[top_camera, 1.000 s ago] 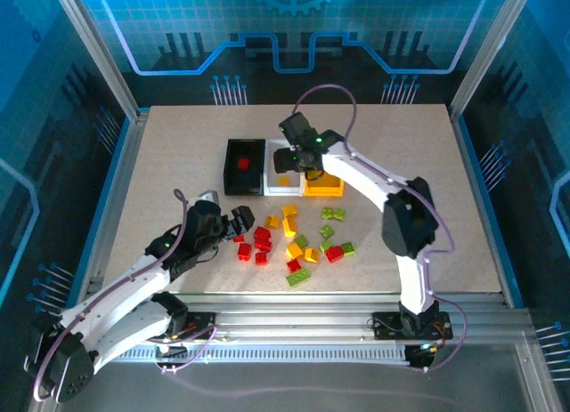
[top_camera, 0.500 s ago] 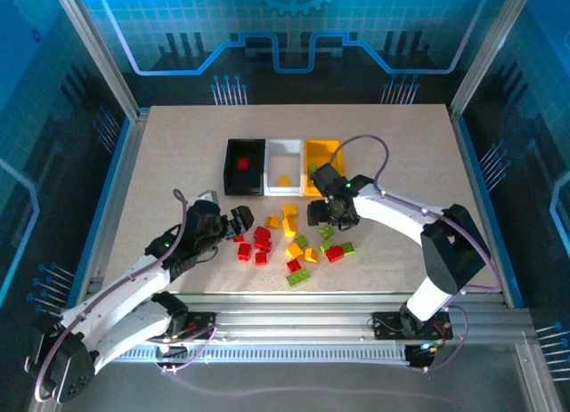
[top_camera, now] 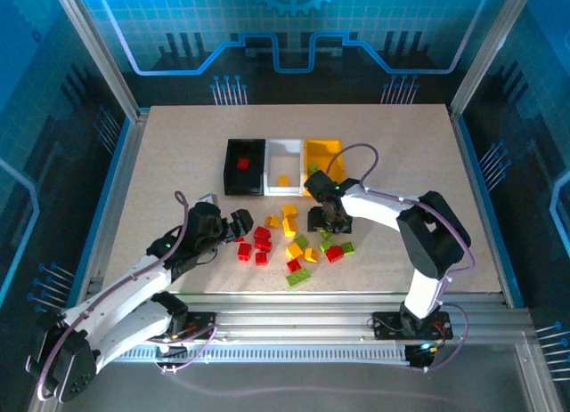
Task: Sort the legos into containers by color
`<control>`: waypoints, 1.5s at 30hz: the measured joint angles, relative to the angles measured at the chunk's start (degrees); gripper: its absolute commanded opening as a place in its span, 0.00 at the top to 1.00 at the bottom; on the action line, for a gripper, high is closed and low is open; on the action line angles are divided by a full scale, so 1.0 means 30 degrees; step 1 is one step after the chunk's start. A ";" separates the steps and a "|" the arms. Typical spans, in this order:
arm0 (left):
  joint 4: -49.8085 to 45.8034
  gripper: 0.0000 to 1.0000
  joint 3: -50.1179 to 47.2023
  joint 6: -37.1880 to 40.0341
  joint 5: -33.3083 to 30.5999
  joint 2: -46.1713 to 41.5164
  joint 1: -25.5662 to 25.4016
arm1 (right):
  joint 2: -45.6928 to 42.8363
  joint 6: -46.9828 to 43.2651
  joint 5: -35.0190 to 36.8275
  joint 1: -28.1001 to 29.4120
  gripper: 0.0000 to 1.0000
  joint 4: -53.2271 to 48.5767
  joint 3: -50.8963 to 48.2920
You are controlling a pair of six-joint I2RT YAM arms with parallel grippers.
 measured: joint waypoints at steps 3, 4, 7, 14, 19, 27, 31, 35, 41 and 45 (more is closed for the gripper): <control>0.0036 0.01 -0.0015 0.0000 0.0138 0.0284 0.0117 | 0.0393 0.0044 0.0015 0.0036 0.35 -0.0015 0.0015; 0.0036 0.01 -0.0015 0.0000 0.0197 0.0350 0.0146 | 0.0452 0.0051 0.0109 0.0066 0.37 -0.0051 0.0044; 0.0036 0.01 -0.0015 0.0000 0.0299 0.0481 0.0204 | 0.0474 0.0036 0.0160 0.0131 0.45 -0.0153 0.0160; 0.0036 0.01 -0.0015 0.0000 0.0430 0.0474 0.0342 | 0.0321 -0.0233 0.0160 0.0270 0.56 -0.0168 0.0291; 0.0029 0.01 -0.0015 0.0000 0.0437 0.0386 0.0444 | -0.1639 -0.0911 0.0809 0.0262 0.57 -0.0743 0.0823; 0.0015 0.01 -0.0015 -0.0007 0.0437 -0.0597 0.0670 | -0.3104 -0.2492 0.2237 -0.0342 0.56 -0.0823 0.5100; -0.0044 0.01 -0.0015 -0.0007 0.0437 -0.0743 0.0801 | -0.0962 -0.2856 0.2681 -0.1246 0.56 -0.0794 0.7431; -0.0204 0.01 -0.0015 0.0000 0.0444 -0.0925 0.0823 | 0.2302 -0.3169 0.3271 -0.2018 0.55 -0.1020 0.9959; -0.0423 0.01 -0.0015 0.0000 0.0568 -0.1311 0.0911 | 0.5559 -0.3330 0.3534 -0.2900 0.48 -0.1894 1.2604; -0.0561 0.01 -0.0015 0.0000 0.0641 -0.1355 0.0925 | 0.6346 -0.3344 0.3512 -0.3067 0.37 -0.2346 1.3792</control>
